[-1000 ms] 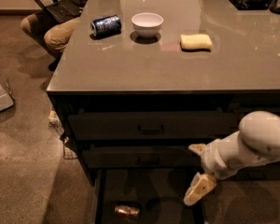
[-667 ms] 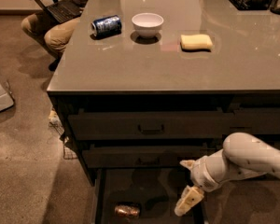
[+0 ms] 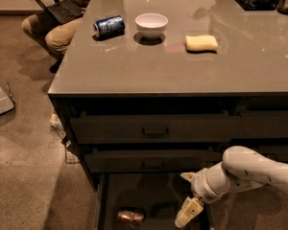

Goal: Pick orange can from bottom drawer and place on counter

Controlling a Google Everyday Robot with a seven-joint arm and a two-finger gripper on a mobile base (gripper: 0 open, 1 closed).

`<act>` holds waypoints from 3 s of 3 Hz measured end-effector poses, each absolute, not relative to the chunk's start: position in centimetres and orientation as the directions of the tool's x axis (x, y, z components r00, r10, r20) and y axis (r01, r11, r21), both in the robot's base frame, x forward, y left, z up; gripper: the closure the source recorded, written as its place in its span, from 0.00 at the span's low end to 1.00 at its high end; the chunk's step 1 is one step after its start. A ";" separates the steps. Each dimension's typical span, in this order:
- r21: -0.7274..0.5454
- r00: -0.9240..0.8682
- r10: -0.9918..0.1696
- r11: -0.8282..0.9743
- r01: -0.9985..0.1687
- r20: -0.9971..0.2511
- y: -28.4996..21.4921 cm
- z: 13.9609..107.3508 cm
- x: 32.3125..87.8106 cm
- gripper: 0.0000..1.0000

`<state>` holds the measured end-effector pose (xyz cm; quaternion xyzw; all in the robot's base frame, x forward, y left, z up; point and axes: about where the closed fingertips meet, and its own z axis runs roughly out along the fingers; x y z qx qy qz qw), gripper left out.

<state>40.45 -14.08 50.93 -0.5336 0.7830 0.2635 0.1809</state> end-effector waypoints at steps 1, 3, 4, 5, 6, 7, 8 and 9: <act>0.209 -0.381 -0.736 0.319 -0.924 -0.560 -12.7 47.0 41.2 0.00; 0.197 -0.408 -0.713 0.363 -0.911 -0.570 -10.2 40.4 42.4 0.00; 0.193 -0.414 -0.712 0.374 -0.907 -0.567 -9.6 38.5 42.3 0.00; 0.175 -0.407 -0.697 0.382 -0.908 -0.591 -7.0 31.3 42.4 0.00; 0.175 -0.407 -0.697 0.381 -0.908 -0.591 -7.0 31.3 42.4 0.00; 0.145 -0.375 -0.690 0.369 -0.918 -0.618 -6.1 29.4 43.5 0.00; 0.101 -0.296 -0.701 0.307 -0.946 -0.649 -4.0 26.8 45.2 0.00; 0.089 -0.241 -0.706 0.246 -0.965 -0.666 -1.9 24.5 46.3 0.00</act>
Offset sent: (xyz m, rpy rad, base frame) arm 0.0271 0.0337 -0.1065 -0.0294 -0.0548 -0.0978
